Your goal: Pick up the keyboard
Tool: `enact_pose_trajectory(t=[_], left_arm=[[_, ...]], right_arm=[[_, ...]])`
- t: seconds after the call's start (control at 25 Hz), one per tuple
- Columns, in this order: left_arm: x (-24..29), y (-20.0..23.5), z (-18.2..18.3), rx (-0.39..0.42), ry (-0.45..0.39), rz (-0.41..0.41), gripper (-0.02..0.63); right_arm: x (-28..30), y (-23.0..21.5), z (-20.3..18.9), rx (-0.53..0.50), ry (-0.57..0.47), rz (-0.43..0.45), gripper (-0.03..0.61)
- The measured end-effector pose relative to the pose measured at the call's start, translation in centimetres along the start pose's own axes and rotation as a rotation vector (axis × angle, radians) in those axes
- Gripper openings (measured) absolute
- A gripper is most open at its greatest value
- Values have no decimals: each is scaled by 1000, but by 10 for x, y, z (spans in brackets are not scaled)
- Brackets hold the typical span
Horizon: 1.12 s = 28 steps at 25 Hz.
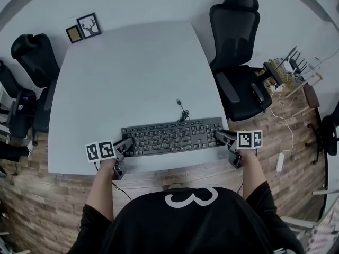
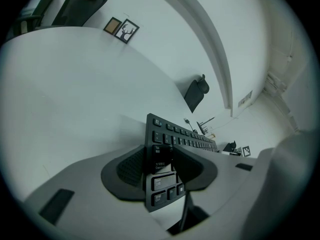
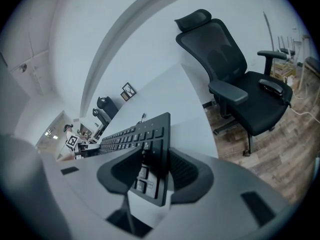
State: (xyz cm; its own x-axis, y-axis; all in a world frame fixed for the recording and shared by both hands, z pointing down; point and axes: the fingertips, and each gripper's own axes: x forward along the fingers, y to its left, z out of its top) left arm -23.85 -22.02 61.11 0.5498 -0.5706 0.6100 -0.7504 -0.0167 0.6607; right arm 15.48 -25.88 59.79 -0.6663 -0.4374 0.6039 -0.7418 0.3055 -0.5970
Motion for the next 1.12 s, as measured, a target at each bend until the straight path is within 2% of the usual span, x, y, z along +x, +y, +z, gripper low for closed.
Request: enact_pose_trajectory(t=[0.28,0.52,0.8,1.12], left_arm=[[-29,-21,34,24,-113,-47,173],[-67,-49,62,86,-241,-101,173],[-119,-113,117,170,-388,-146,173],[-168,-156,126,255,-529,-197,173]], right_arm=[[-22,40,43,-73,-129,13,167],[-52,83,75,-186,-245,40,167],[-108,138,139,-284,-378,86,164],[-158,183,156,-392,-524,136,163]])
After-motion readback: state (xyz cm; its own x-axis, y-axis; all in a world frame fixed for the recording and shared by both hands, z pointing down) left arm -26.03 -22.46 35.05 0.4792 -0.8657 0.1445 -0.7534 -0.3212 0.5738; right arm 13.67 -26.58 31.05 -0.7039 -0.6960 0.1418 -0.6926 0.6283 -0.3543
